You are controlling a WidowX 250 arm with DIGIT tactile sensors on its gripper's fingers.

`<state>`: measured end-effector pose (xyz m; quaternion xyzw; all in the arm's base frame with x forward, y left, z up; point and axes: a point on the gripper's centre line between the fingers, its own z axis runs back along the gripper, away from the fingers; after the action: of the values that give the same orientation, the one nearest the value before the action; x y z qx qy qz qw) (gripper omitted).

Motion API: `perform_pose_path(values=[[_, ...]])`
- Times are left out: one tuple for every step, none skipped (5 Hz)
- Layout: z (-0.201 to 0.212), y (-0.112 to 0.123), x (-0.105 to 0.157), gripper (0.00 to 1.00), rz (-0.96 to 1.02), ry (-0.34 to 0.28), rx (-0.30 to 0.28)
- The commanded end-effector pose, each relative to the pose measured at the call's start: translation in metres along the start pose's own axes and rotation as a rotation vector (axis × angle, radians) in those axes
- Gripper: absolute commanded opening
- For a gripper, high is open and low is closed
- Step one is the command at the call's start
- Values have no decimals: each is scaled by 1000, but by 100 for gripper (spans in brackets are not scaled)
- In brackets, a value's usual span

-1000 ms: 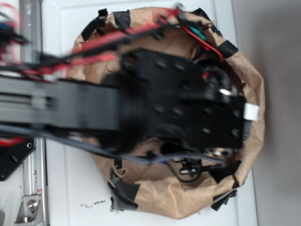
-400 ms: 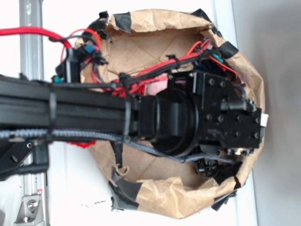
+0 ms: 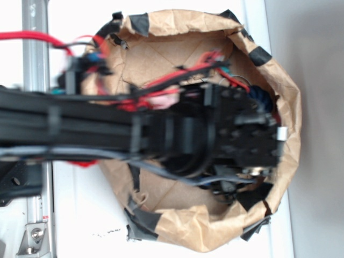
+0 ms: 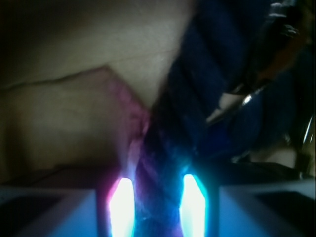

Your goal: Grab the blue rope.

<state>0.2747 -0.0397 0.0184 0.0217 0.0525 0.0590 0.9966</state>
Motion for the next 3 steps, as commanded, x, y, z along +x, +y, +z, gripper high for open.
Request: perform_pose_path(values=[[90,11,-41,0,-177,-167,-122],[114,17,-45,0,-236,-143,-85],[121,30,-35,0,-240,-121,-47]])
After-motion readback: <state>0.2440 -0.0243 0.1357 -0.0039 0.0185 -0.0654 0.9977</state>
